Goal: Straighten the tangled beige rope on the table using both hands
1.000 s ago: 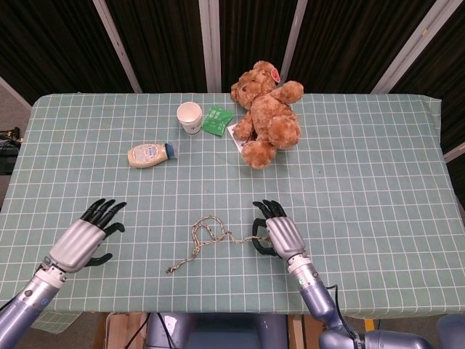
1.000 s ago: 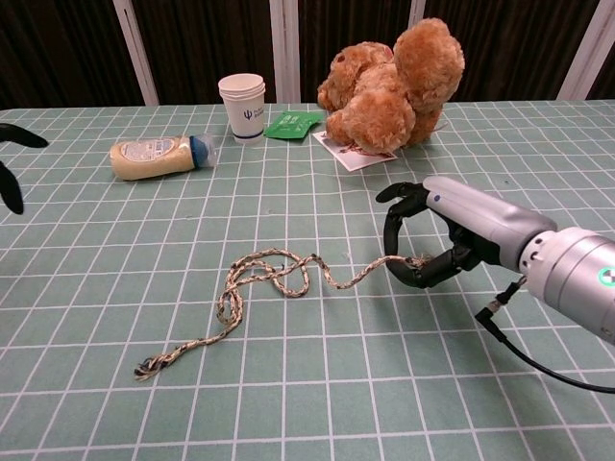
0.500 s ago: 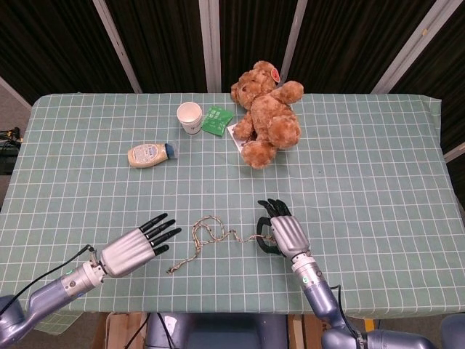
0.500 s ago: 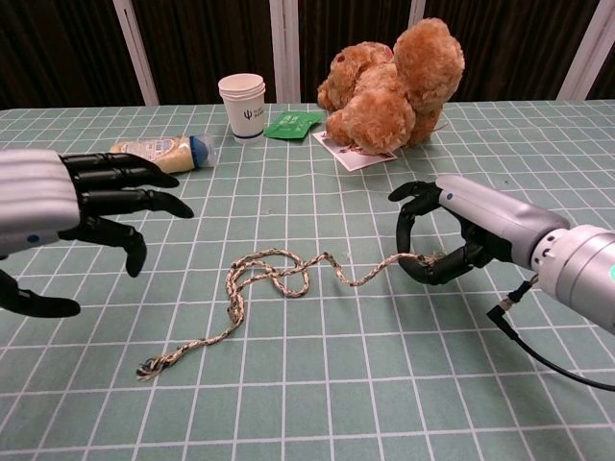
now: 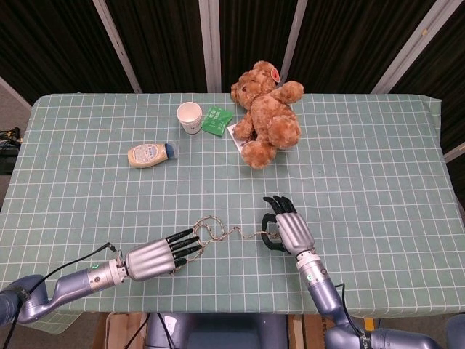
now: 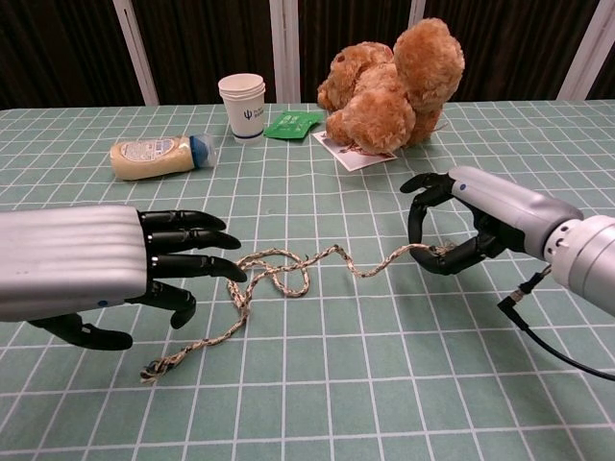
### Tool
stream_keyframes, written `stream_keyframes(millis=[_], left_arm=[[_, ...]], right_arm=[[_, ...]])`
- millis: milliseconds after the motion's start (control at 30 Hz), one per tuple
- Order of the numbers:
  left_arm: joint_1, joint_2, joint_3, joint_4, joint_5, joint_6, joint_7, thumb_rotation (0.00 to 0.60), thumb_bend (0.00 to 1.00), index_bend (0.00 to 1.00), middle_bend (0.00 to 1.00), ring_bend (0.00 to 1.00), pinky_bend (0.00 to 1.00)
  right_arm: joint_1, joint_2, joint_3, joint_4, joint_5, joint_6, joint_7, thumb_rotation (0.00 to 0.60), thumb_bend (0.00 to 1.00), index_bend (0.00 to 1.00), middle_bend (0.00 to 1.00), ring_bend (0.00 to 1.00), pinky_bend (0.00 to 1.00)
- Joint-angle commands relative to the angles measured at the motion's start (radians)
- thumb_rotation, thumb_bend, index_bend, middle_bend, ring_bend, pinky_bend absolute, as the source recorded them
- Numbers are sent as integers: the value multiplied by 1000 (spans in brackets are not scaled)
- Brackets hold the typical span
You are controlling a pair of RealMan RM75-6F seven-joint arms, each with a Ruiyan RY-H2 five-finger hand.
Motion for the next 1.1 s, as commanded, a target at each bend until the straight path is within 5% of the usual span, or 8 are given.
stream_keyframes(millis=[33,1100], left_arm=[[-15,-21,6,17,-2,-1,-6,600,283,472,102,0,0],[-81,-66,65,31,-66,-25,11,600,338,462,102,0,0]], right_arm=[[-1,1,-1,3,1,0,1,600,449,600,141,0,0],[-6,5,-7,23,0,10,19,600,450,600,141,0,0]])
